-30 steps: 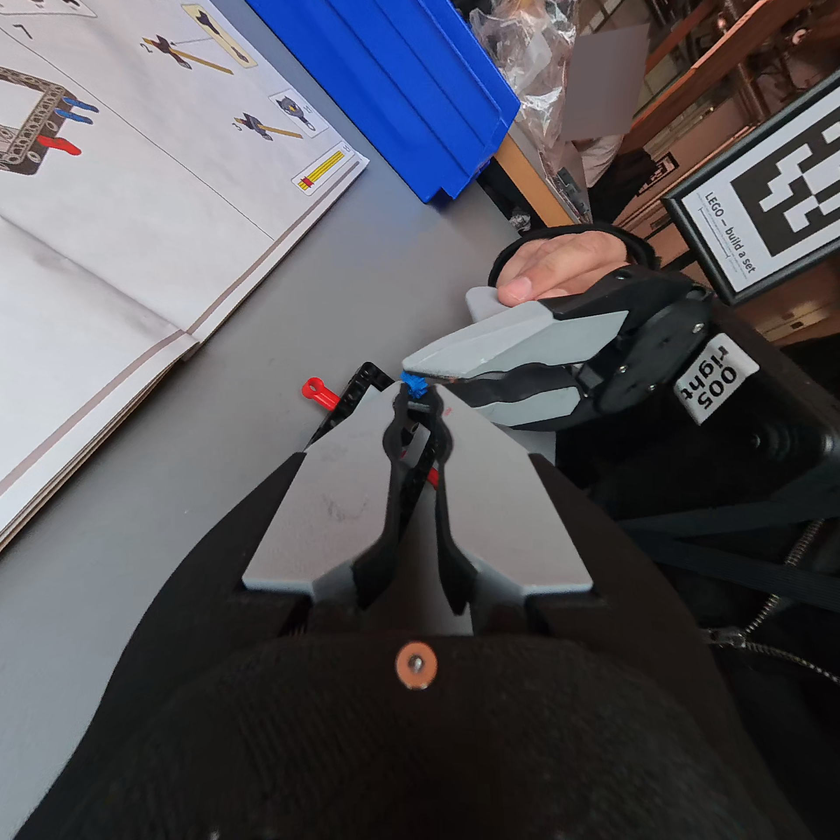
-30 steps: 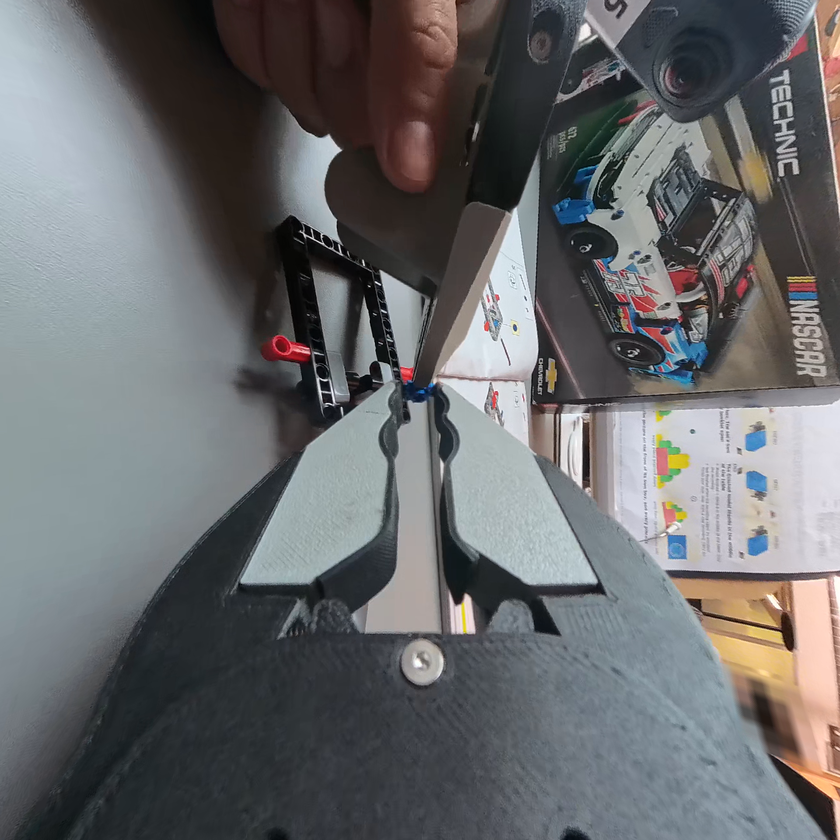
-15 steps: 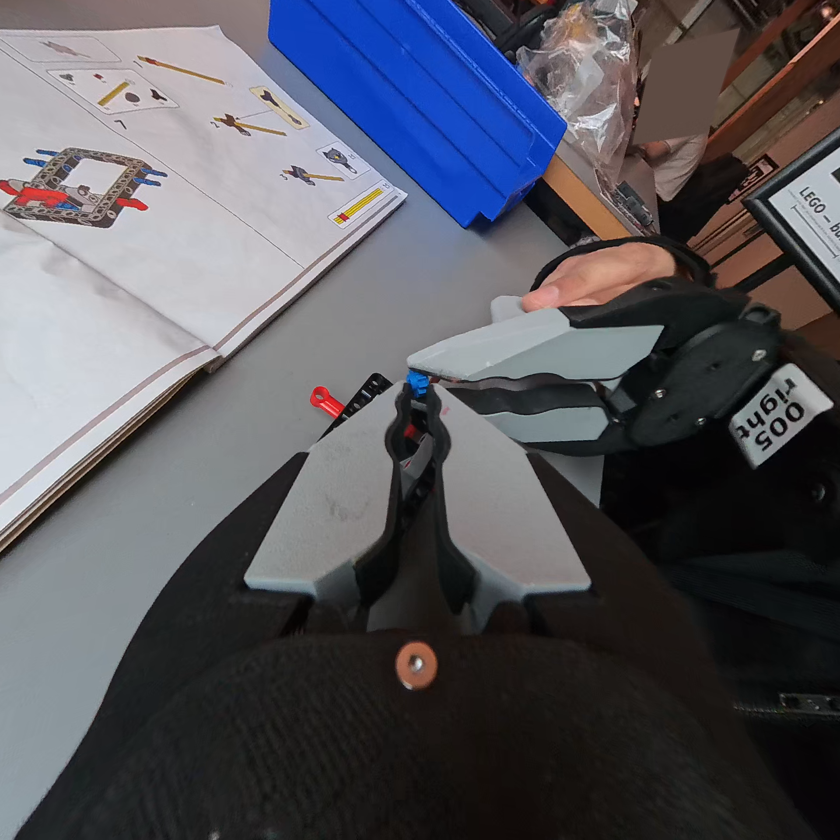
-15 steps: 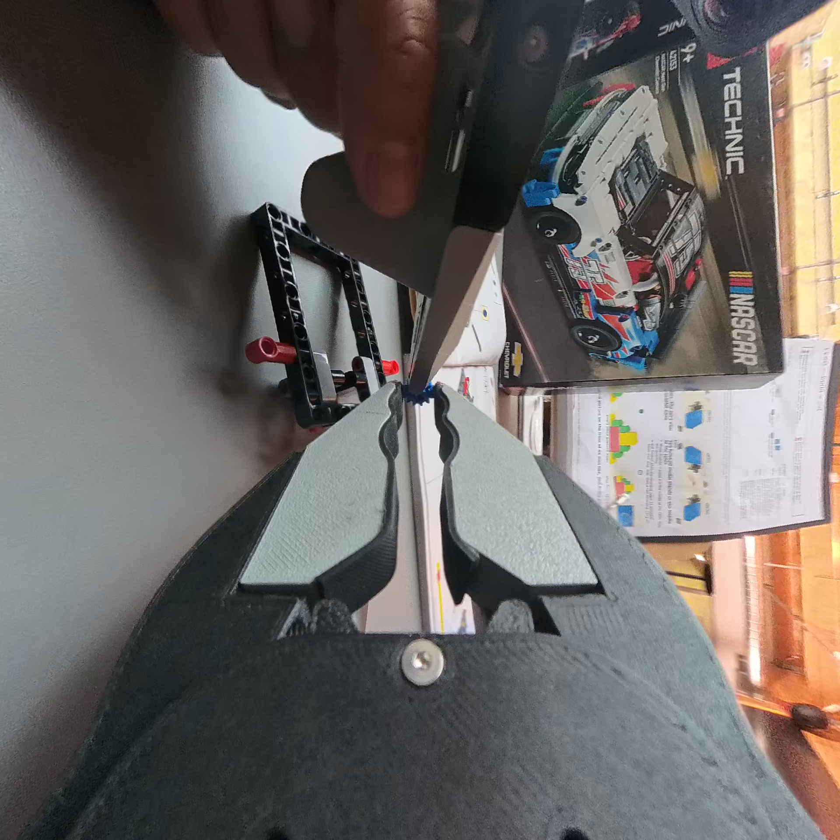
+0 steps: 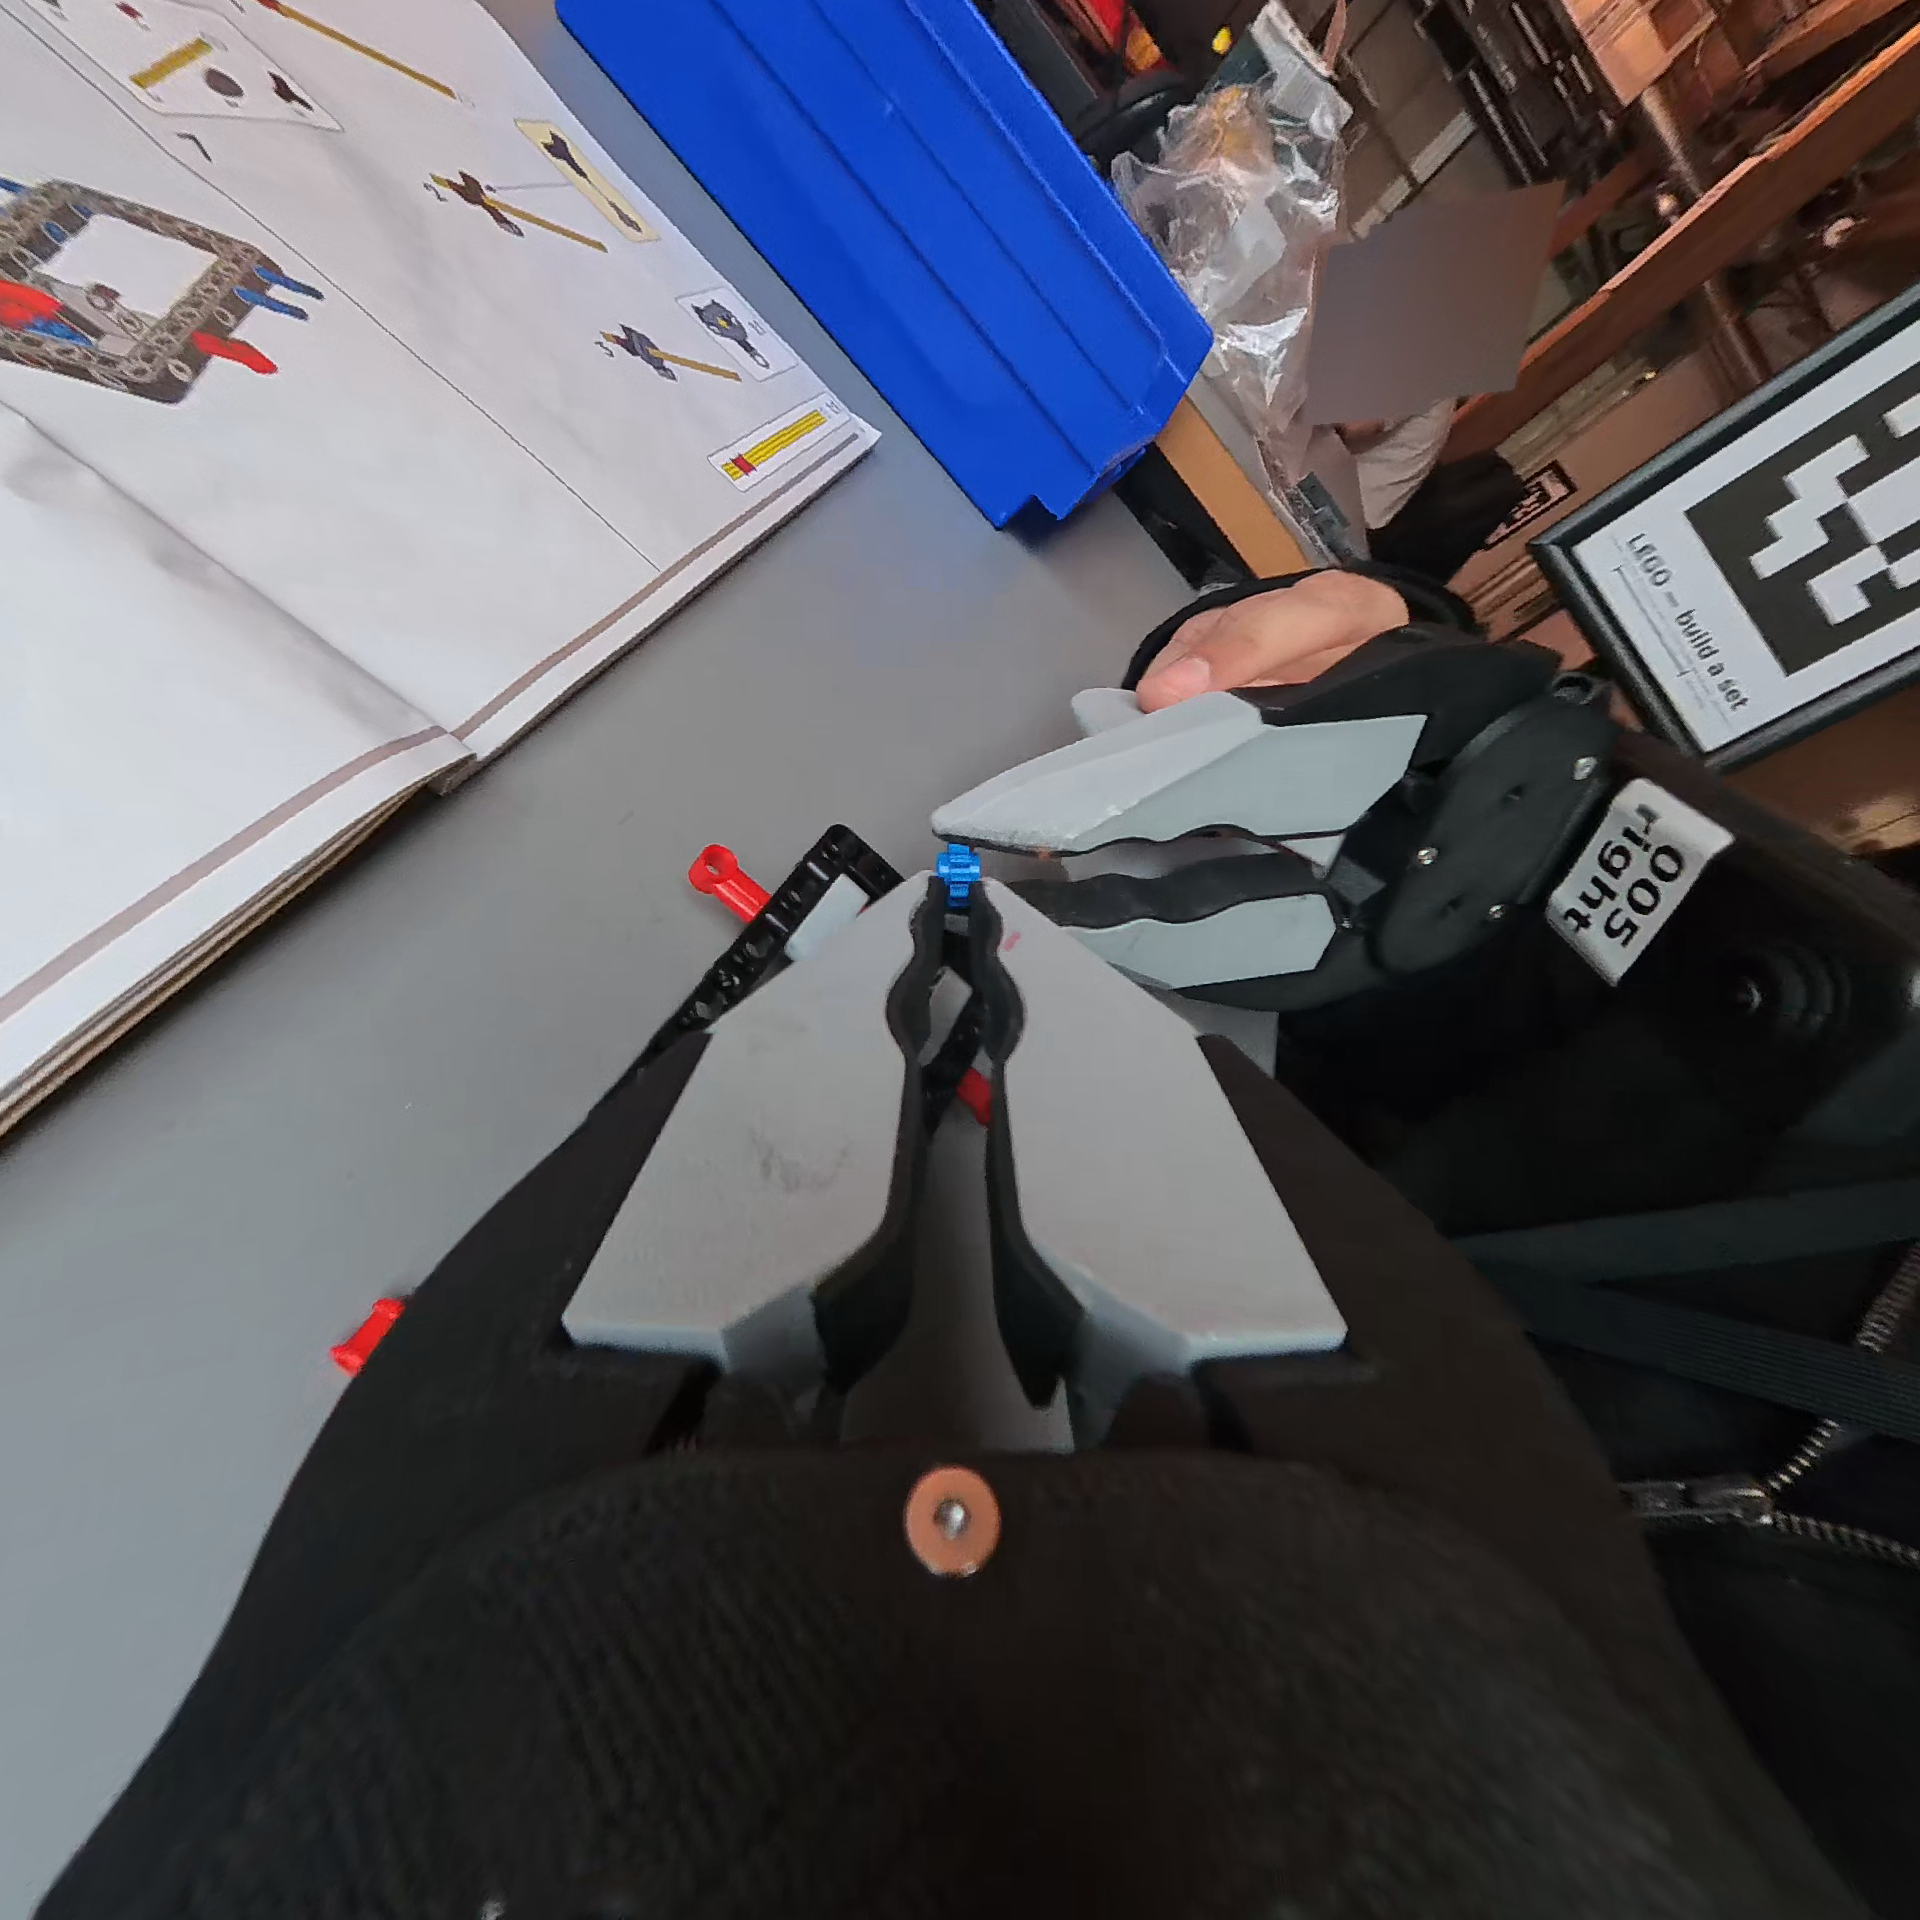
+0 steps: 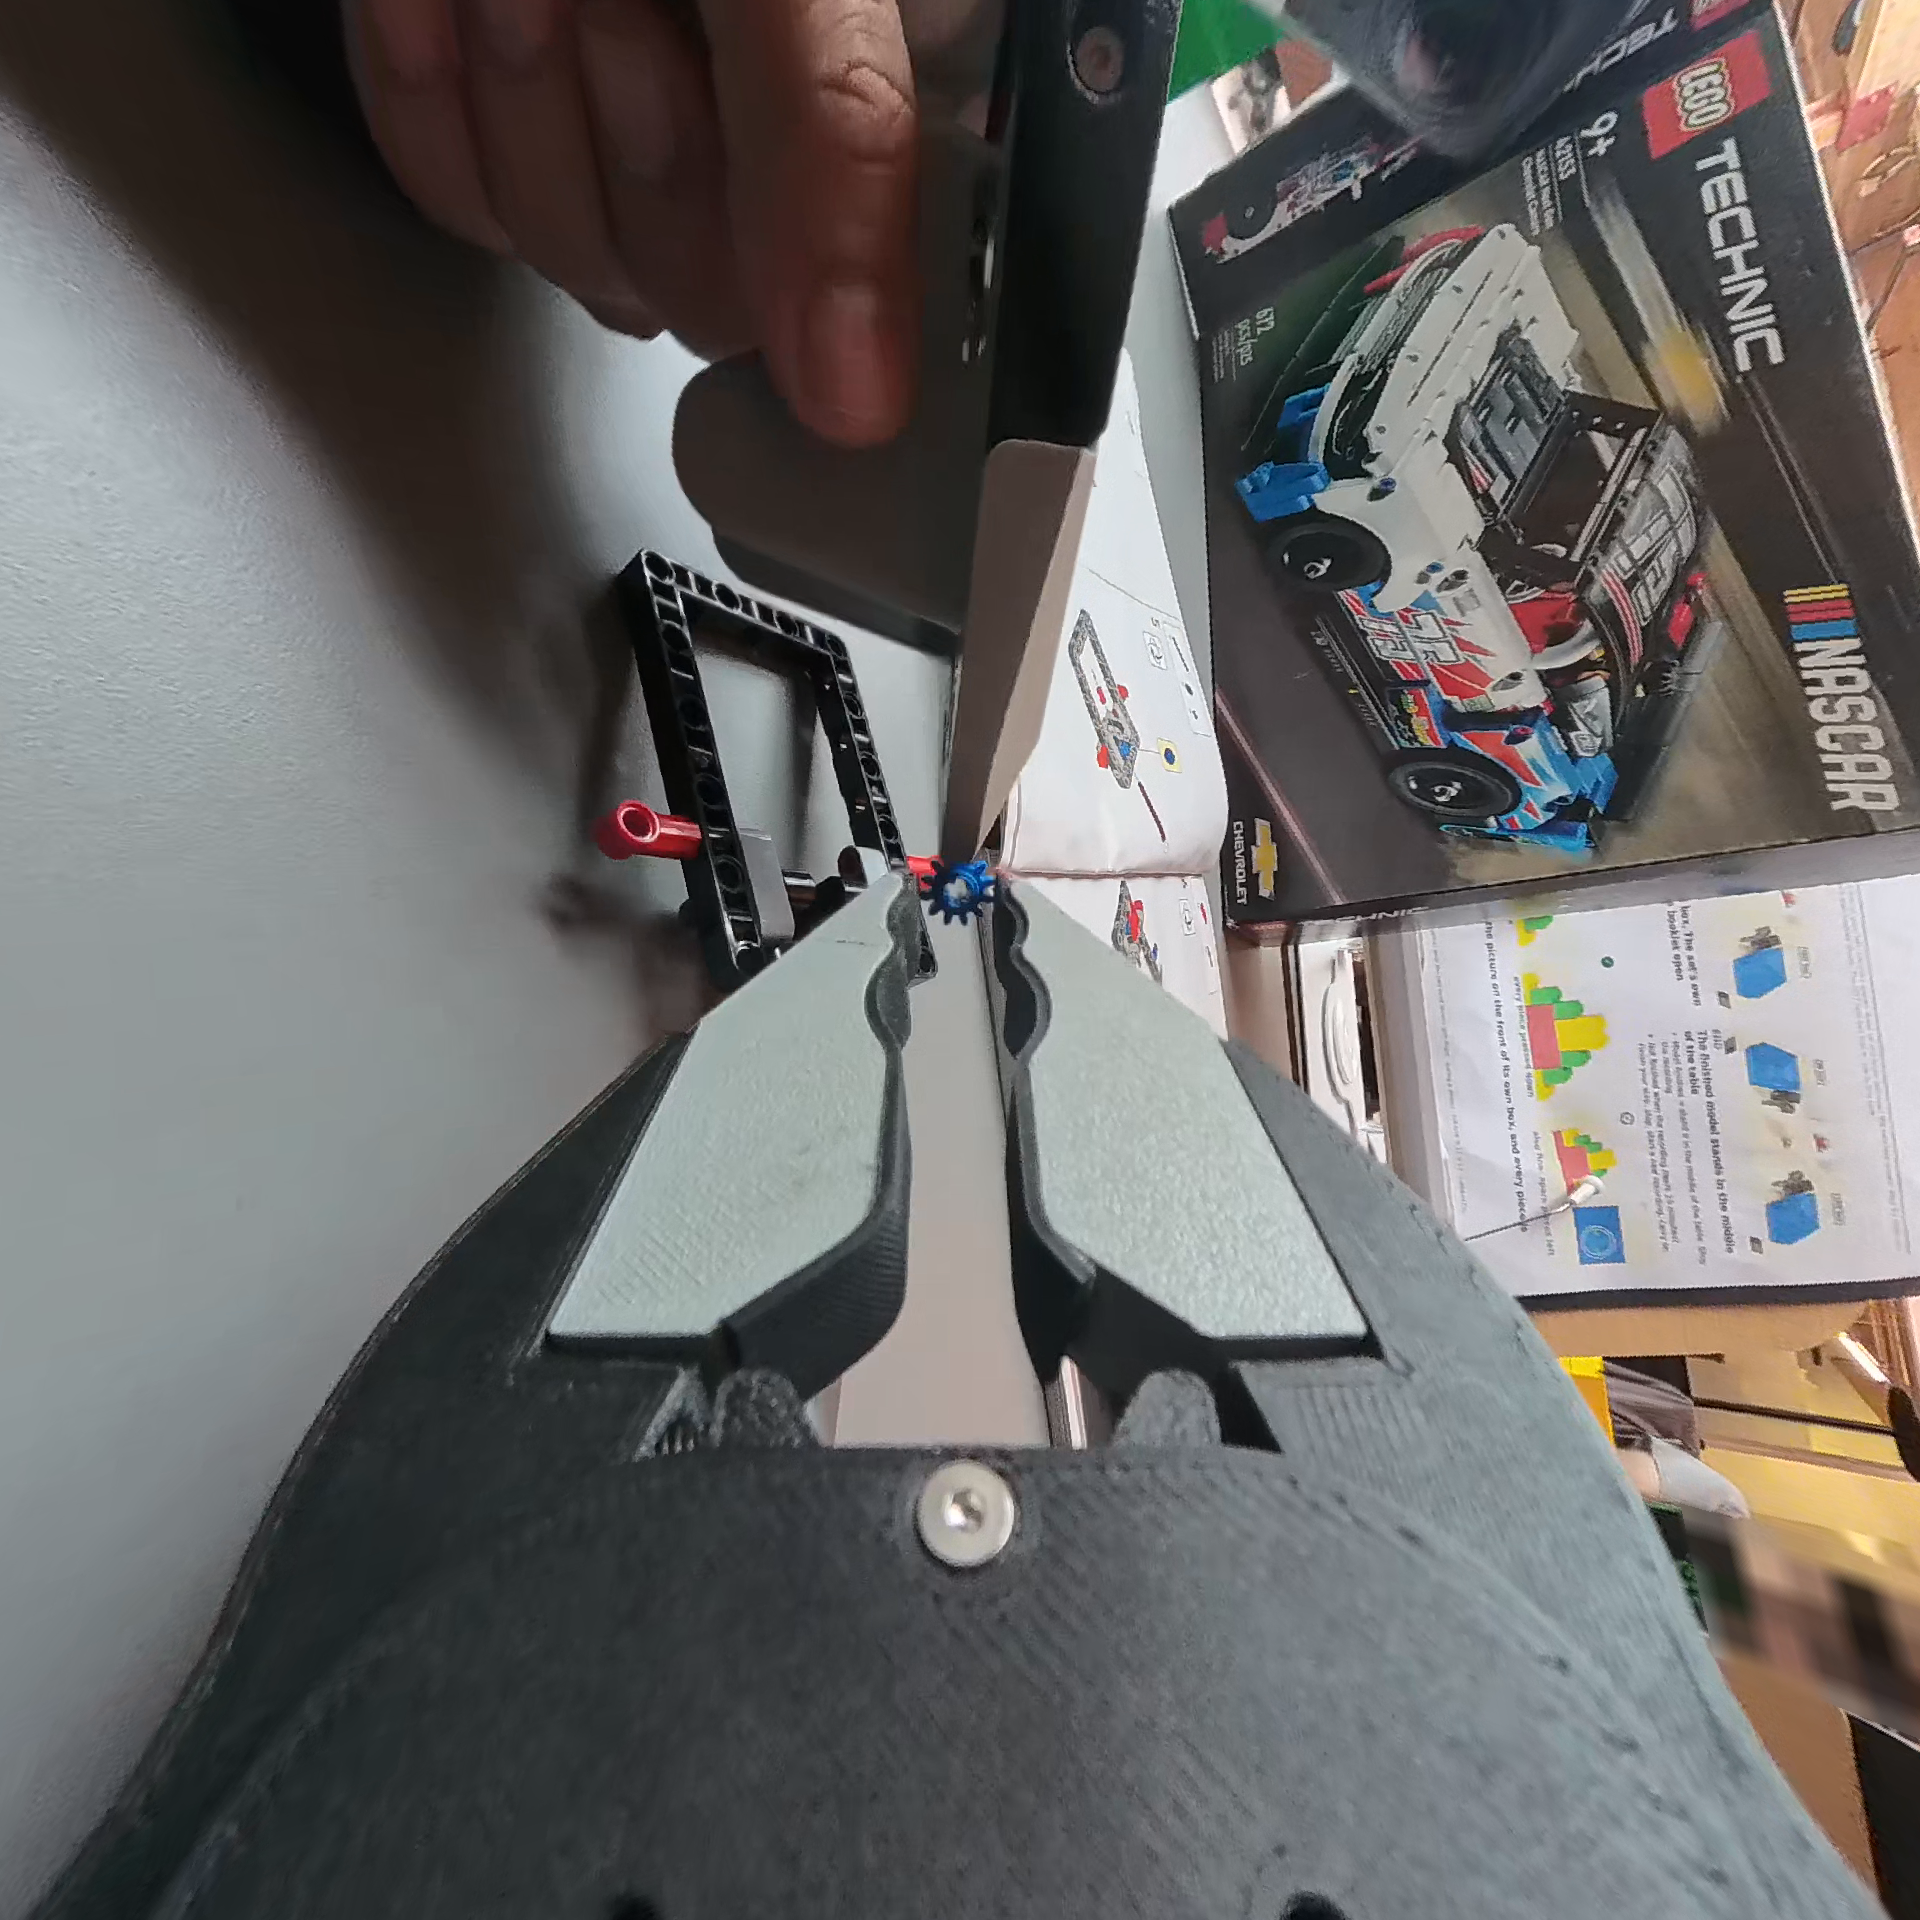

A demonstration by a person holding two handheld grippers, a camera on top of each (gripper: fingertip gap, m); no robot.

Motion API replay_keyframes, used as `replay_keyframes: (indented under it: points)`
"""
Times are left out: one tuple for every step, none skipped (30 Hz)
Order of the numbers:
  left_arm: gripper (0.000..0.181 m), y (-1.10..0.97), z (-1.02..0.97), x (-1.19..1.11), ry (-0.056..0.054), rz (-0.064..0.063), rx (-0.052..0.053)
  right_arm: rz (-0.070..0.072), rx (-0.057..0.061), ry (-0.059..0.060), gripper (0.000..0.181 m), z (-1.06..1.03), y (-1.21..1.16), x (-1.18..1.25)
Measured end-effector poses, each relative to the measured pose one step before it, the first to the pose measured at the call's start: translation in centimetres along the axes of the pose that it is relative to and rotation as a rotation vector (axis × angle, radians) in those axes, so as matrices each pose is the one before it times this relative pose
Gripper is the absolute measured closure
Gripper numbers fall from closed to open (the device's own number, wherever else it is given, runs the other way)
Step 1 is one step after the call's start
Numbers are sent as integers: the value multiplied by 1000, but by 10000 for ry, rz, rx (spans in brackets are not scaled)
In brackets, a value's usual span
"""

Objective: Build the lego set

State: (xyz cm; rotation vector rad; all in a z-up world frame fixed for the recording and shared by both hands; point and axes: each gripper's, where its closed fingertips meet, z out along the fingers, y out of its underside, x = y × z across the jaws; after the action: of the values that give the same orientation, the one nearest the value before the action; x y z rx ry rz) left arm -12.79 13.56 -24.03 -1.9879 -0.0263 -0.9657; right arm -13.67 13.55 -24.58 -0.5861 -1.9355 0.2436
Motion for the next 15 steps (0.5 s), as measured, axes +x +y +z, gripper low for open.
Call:
replay_keyframes:
  points:
    - [179, -46, -95, -212, -266, 242, -8, 5, -98, -35, 170, 66, 164, -65]
    - [180, -69, -88, -80, -184, 226, 11, -32, -55, 14, 170, 32, 98, -9]
    - [180, -92, -44, 114, -28, 99, 28, -52, 3, 43, 171, -28, -10, 52]
    - [180, -45, 35, 240, 110, -57, -2, -21, 36, 24, 171, -56, -85, 25]
    - [179, -14, 83, 139, 90, -104, -15, 0, 9, 1, 171, -33, -57, 7]
    - [178, 1, 81, -10, 10, -42, -10, -24, -23, 15, 170, -2, 12, 10]
    - [178, 40, 60, -110, -54, 31, -19, -46, -38, 26, 170, 6, 57, 13]
    - [178, 45, 49, -121, -52, 23, -22, -42, -30, 22, 170, 1, 40, -4]
    - [179, 17, 36, -21, 14, -13, -5, -26, -9, 14, 170, -23, 16, -5]
    - [179, 32, 35, 43, 39, -25, -3, -7, -1, 6, 171, -12, -12, 1]
    - [179, 49, 50, 11, 16, -14, -19, 7, 7, -4, 171, -26, -15, 8]
    - [180, 12, 21, 32, 16, -8, -3, 10, -2, -14, 171, -8, 3, -5]
    - [180, -11, 1, 21, 12, -1, 12, 1, -2, 3, 171, 12, 4, -1]
    - [180, 5, 2, -1, 3, 2, -8, -19, 2, 8, 171, 0, -1, 0]
    - [180, -13, -13, 5, 10, -3, 9, -12, -9, 11, 170, -4, -1, 7]
